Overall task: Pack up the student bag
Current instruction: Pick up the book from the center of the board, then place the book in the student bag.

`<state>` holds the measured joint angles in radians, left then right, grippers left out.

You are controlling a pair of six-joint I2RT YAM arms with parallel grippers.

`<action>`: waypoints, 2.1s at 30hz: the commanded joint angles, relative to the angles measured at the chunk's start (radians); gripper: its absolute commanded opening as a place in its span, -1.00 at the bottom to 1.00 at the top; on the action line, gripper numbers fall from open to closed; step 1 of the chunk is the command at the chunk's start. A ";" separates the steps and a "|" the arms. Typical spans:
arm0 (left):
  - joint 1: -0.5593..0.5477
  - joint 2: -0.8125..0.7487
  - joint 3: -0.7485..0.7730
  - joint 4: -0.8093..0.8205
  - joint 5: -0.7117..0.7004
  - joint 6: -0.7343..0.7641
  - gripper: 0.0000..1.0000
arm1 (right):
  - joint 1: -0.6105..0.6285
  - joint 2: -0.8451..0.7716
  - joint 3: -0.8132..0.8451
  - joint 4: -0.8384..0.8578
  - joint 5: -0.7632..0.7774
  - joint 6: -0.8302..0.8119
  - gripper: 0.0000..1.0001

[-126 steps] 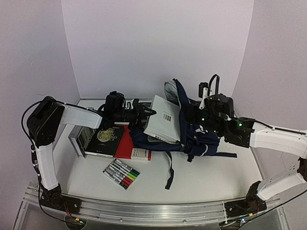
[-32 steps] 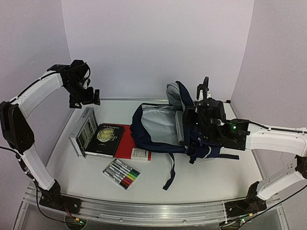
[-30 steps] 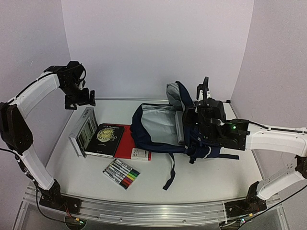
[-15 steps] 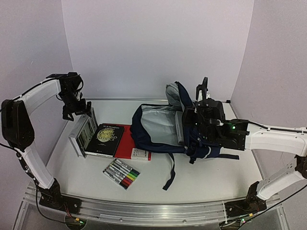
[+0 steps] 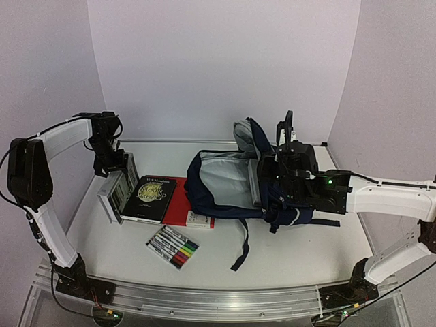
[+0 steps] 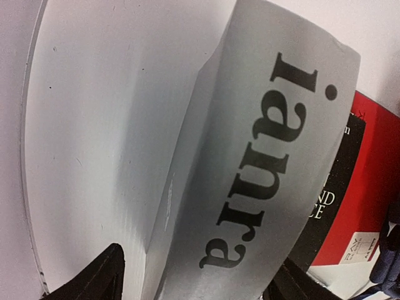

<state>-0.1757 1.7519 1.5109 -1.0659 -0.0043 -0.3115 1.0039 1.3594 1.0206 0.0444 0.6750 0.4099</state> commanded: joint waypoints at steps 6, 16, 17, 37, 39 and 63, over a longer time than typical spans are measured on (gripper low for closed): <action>0.003 0.015 -0.015 0.038 -0.063 0.012 0.34 | -0.003 -0.020 0.045 0.127 0.049 0.013 -1.00; 0.003 -0.020 -0.024 0.062 -0.084 0.023 -0.17 | -0.003 -0.025 0.044 0.127 0.050 0.013 -1.00; 0.003 -0.027 -0.026 0.063 -0.089 0.025 -0.21 | -0.002 -0.025 0.044 0.127 0.050 0.013 -1.00; 0.002 -0.329 0.068 0.157 0.320 -0.149 -0.33 | -0.002 -0.057 0.063 0.127 0.003 0.010 -1.00; 0.000 -0.343 0.036 0.261 0.481 -0.217 -0.34 | -0.002 -0.057 0.069 0.127 -0.003 0.008 -1.00; -0.388 -0.048 -0.308 1.324 0.660 -0.870 -0.33 | -0.001 -0.054 0.119 0.131 -0.040 0.027 -1.00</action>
<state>-0.5365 1.6431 1.1953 0.0259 0.6526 -1.0739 1.0019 1.3594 1.0441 0.0248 0.6116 0.4203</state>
